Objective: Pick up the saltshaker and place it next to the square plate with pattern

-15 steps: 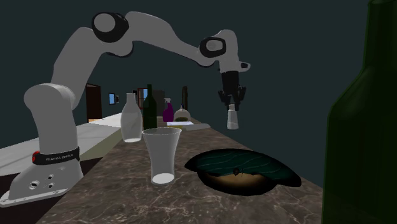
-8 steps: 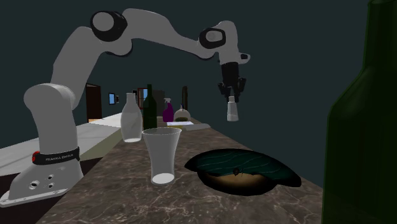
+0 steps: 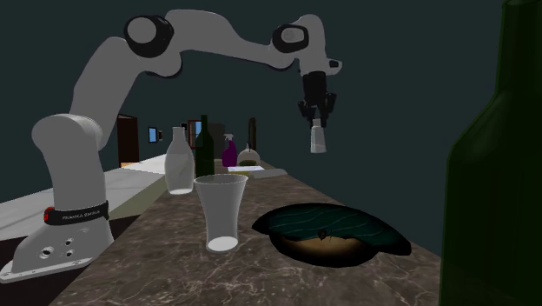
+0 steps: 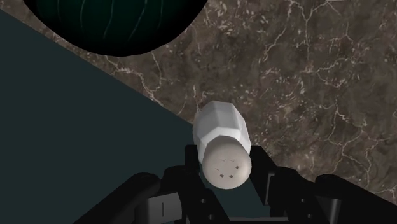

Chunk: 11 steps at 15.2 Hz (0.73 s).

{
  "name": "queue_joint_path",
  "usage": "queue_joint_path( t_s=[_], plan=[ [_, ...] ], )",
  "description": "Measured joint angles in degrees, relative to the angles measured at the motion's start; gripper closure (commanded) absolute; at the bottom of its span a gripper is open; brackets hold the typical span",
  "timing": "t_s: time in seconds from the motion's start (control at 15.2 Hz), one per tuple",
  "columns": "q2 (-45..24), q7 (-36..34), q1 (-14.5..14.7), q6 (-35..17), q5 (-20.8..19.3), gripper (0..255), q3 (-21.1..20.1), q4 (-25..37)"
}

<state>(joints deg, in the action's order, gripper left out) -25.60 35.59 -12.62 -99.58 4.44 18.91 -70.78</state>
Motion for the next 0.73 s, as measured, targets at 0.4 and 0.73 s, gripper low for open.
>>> queue_joint_path(
  t_s=[0.4, 0.73],
  plan=[
    [4.5, -3.58, 3.58, 0.01, -1.78, 255, -0.49, -4.5],
    [10.37, -10.07, 8.93, -1.92, -4.38, 255, -2.02, -12.39]
  ],
)
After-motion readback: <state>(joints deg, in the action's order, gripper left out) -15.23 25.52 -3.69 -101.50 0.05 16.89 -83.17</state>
